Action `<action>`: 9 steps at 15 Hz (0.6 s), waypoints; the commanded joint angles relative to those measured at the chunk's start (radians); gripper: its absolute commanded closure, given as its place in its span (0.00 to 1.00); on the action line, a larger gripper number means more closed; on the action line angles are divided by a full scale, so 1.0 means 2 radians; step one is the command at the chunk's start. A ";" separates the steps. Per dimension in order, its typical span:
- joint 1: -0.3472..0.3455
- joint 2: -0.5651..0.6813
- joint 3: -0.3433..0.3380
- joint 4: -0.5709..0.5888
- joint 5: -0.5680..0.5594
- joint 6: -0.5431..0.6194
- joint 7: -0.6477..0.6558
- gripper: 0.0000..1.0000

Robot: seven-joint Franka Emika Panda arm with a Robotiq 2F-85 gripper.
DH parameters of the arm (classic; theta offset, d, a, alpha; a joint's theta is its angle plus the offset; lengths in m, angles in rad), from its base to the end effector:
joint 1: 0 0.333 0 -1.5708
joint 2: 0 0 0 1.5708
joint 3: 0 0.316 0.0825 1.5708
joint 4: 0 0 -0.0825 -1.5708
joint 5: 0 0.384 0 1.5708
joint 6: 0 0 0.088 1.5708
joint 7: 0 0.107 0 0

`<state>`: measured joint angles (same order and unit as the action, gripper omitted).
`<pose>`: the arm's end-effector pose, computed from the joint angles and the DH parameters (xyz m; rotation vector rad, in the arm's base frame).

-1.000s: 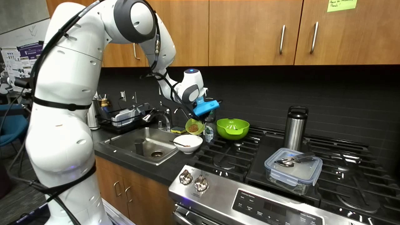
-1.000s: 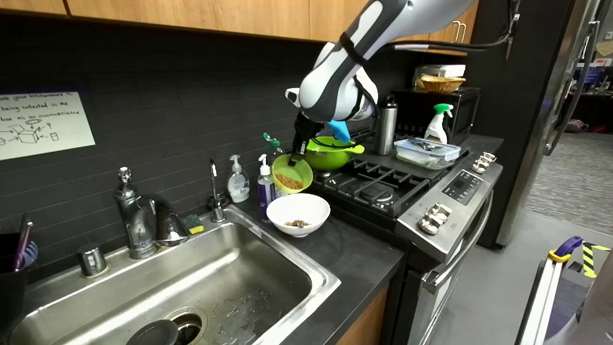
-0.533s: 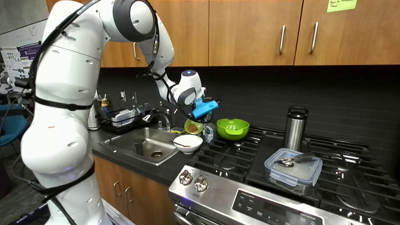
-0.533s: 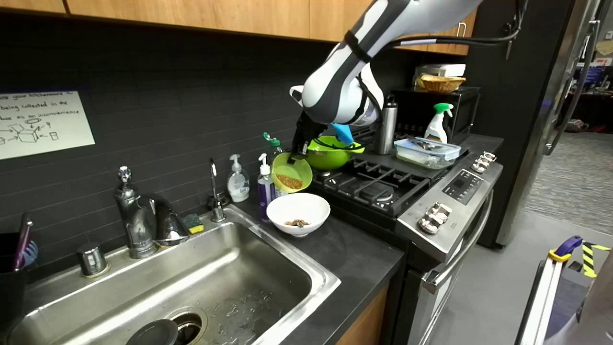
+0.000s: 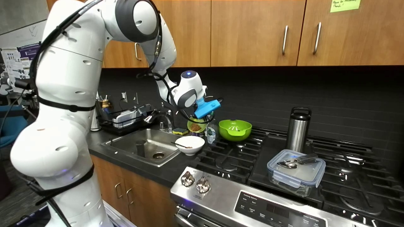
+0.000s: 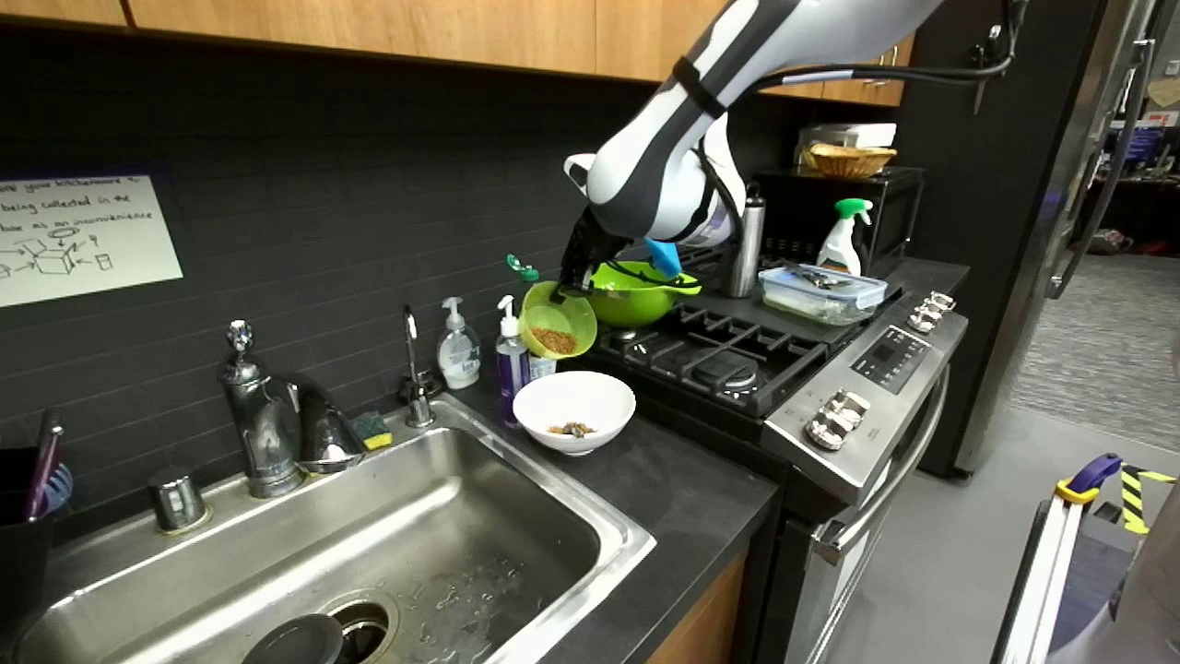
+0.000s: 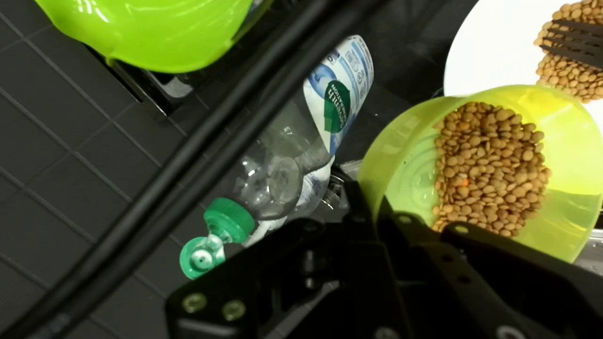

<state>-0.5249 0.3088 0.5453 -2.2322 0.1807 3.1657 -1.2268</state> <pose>0.5932 -0.0158 0.3254 2.4522 1.3220 0.9424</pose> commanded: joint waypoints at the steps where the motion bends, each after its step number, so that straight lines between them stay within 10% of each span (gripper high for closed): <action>1: -0.036 -0.001 0.037 -0.014 0.008 0.032 -0.012 0.99; 9: -0.073 0.000 0.068 -0.024 0.004 0.043 -0.003 0.99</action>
<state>-0.6294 0.3112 0.6418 -2.2606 0.1807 3.2195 -1.2263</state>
